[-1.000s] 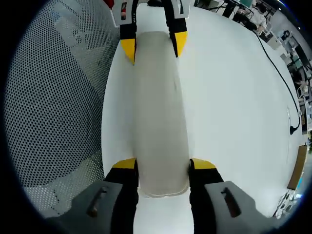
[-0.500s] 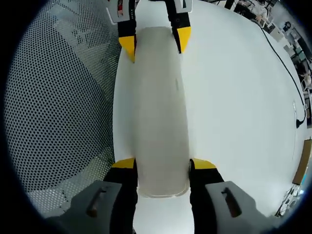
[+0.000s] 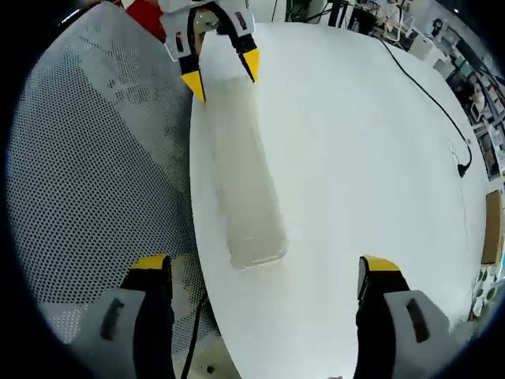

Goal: Arrange the utensils inside the cutlery case until each visible utensil rests in its matching compartment.

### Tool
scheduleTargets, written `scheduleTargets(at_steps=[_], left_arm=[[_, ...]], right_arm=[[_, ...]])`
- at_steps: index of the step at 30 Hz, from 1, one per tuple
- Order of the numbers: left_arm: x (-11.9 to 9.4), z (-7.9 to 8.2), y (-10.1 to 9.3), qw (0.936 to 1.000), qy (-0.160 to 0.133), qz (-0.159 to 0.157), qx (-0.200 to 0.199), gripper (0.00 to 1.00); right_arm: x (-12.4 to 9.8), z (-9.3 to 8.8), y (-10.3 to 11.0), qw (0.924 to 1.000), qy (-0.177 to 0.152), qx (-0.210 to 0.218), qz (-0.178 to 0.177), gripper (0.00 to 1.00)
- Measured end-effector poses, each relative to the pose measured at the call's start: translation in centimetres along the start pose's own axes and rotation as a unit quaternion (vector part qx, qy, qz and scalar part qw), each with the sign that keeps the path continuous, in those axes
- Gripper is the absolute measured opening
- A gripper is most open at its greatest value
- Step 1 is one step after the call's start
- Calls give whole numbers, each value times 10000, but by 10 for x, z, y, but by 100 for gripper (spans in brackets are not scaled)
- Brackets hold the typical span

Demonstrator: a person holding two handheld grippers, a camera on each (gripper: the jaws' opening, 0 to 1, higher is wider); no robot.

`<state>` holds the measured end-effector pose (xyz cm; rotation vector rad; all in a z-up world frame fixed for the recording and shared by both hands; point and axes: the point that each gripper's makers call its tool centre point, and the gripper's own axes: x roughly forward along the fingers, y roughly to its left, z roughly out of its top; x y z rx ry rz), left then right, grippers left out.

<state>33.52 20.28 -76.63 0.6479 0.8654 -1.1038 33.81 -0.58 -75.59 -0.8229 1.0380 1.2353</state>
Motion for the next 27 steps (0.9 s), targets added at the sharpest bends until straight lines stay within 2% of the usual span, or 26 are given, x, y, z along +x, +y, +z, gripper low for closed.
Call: scheduleTargets(at_steps=[1,2,4,5,6,7,9,10,11,12,13,15,16,17,18,19,20,21,22,23,24,26,27], left_arm=[[-14,6,8,9996,-241,159,-43,43],[-22,9,10,9991,-380,176,-74,44],[-47,14,8,9968,-729,75,-312,47],[-55,14,6,9958,-814,-4,-408,50],[-62,14,6,9943,-920,-4,-534,51],[-72,14,6,9918,-1086,64,-669,51],[-83,15,5,9864,-1355,144,-921,53],[-87,18,4,9809,-1592,168,-1106,56],[-93,23,4,9706,-1966,321,-1353,61],[-97,26,5,9636,-2186,439,-1475,65],[-102,30,4,9536,-2469,577,-1625,69],[-106,27,5,9442,-2591,790,-1872,75],[-110,21,8,9420,-2517,1103,-1928,74],[-116,20,15,9373,-2638,1393,-1800,72],[-124,18,22,9264,-2863,1637,-1816,69],[-127,16,23,9180,-2974,1689,-2009,69],[-132,12,26,9031,-3119,1743,-2382,70],[-137,11,28,8926,-3244,1825,-2543,72],[-145,12,31,8784,-3449,1964,-2663,73],[-150,12,31,8716,-3547,2053,-2689,74],[-157,13,32,8640,-3656,2198,-2674,74],[-166,18,31,8529,-3869,2332,-2616,77],[-173,19,33,8365,-4055,2451,-2752,81]], right_arm=[[-6,-1,-1,9999,-153,9,-37,99],[-15,-4,-1,9995,-307,47,-31,99],[-29,-14,-1,9981,-476,387,-85,99],[-32,-16,-1,9975,-512,479,-114,99],[-42,-20,-2,9933,-739,858,-216,99],[-44,-19,-2,9915,-856,951,-224,99],[-63,-9,-8,9724,-1700,1521,-481,100],[-70,-6,-14,9617,-1990,1767,-661,100],[-77,-4,-19,9510,-2260,1937,-837,100],[-83,-3,-23,9412,-2490,2062,-977,100],[-90,-3,-24,9279,-2742,2272,-1105,100],[-93,-8,-23,9182,-2849,2462,-1229,100],[-94,-11,-22,9128,-2890,2538,-1371,100],[-93,-14,-19,9071,-2941,2682,-1368,100],[-91,-16,-16,9016,-2997,2815,-1343,100],[-88,-18,-12,8963,-3080,2924,-1274,100],[-86,-21,-10,8925,-3084,3042,-1254,100],[-84,-25,-9,8878,-3085,3174,-1263,100],[-83,-30,-9,8832,-3076,3261,-1379,100],[-84,-32,-10,8783,-3118,3300,-1497,100],[-88,-36,-14,8675,-3194,3392,-1746,100],[-94,-48,-23,8437,-3254,3698,-2133,100],[-99,-54,-28,8275,-3349,3853,-2339,100]])
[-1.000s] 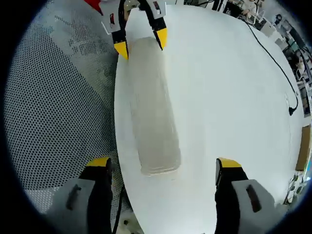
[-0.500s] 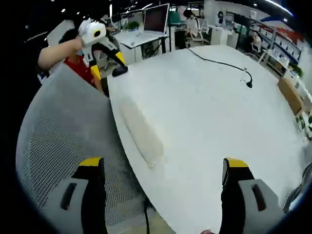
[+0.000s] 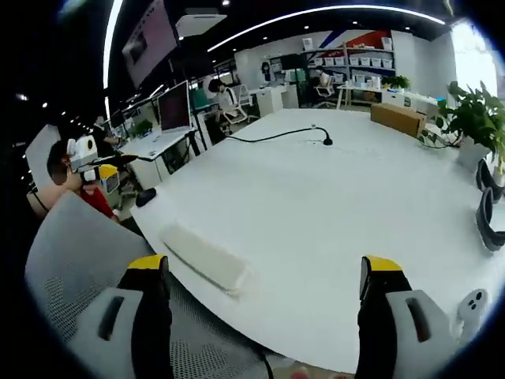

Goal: Arrange the utensils inside the cutlery case until each visible utensil rests in its matching compartment.

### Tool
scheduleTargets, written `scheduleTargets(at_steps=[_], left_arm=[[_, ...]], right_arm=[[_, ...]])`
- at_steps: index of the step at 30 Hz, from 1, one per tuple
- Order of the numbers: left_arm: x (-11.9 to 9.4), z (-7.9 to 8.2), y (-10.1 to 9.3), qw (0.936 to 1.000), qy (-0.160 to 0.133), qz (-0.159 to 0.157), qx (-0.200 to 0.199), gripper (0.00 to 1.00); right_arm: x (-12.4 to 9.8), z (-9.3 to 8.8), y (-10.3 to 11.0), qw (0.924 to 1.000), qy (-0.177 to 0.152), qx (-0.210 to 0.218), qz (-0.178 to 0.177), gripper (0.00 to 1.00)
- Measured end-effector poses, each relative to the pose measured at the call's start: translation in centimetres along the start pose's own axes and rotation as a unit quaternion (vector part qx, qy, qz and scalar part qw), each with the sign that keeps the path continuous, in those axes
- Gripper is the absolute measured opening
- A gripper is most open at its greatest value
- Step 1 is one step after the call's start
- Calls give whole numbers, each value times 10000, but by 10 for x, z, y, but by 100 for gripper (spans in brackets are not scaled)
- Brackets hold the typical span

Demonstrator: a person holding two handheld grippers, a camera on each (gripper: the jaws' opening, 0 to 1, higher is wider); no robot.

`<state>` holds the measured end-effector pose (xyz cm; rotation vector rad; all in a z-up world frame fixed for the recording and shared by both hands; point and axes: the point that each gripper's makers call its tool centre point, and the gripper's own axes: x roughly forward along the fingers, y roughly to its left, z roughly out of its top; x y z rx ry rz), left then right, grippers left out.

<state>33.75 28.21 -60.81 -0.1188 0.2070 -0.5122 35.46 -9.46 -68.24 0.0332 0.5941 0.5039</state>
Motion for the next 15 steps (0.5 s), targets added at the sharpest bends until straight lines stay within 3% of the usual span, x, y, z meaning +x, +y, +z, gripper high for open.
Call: scheduleTargets(at_steps=[3,7,9,10,11,15], left_arm=[[-4,9,7,9987,-307,374,-175,87],[-8,6,15,9963,-335,698,-384,93],[-10,13,9,9934,-647,531,-785,96],[-12,24,7,9877,-1065,450,-1057,100],[-13,24,9,9859,-1127,493,-1135,99],[-15,8,22,9825,-855,653,-1522,100]], right_arm=[[-6,3,-9,9989,-258,302,-244,100],[-12,1,-13,9974,-383,412,-458,100],[-13,3,-11,9963,-493,516,-480,100],[-14,5,-8,9957,-579,549,-461,100],[-13,9,-3,9949,-716,592,-380,100],[-16,14,-8,9932,-824,687,-458,100]])
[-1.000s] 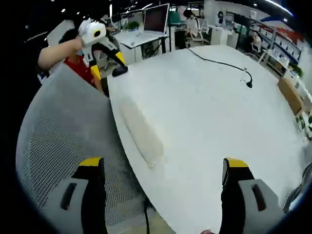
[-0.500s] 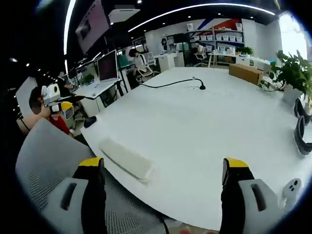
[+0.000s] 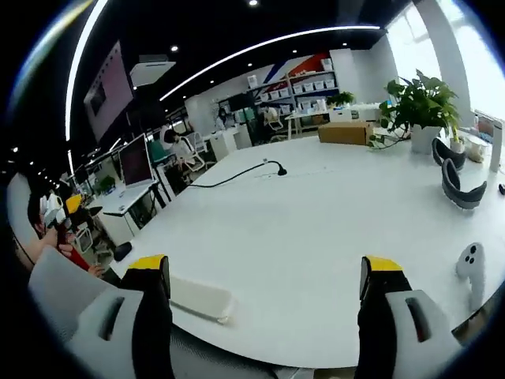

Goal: Arrange the utensils inside the cutlery case until each visible utensil rests in its matching compartment.

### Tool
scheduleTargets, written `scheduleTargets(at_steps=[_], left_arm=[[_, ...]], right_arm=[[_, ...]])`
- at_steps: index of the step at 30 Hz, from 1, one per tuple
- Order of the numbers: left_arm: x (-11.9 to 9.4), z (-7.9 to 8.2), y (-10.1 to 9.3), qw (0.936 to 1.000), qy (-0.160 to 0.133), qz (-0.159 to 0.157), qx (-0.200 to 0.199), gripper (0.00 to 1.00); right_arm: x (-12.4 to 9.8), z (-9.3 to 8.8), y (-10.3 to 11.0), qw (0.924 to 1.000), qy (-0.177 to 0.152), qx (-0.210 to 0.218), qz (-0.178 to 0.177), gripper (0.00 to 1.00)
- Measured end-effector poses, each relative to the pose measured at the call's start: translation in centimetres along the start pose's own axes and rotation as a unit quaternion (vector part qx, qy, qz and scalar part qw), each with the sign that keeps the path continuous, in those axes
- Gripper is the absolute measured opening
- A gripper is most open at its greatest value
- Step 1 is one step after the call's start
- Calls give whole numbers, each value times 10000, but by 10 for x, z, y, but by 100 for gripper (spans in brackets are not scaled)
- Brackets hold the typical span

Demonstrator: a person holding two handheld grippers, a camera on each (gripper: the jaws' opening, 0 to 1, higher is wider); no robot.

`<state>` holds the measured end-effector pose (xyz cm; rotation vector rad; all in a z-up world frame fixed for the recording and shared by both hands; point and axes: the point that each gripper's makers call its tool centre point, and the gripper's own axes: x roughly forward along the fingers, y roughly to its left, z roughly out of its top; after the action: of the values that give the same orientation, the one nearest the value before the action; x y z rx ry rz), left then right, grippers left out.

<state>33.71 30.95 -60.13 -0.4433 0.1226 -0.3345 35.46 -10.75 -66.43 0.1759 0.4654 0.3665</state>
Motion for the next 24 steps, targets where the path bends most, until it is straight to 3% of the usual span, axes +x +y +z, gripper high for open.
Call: scheduleTargets(at_steps=[3,8,13,24], left_arm=[[1,-3,1,9999,-4,-6,134,100],[5,-11,-6,9989,250,-86,381,100],[4,-17,-13,9979,404,-136,482,100],[4,-25,-19,9955,689,-214,607,100]], right_arm=[[2,-5,-3,9992,177,-348,-96,100],[4,-8,8,9953,354,-900,81,100],[5,-14,14,9873,628,-1449,160,100],[5,-22,13,9827,853,-1632,173,100]])
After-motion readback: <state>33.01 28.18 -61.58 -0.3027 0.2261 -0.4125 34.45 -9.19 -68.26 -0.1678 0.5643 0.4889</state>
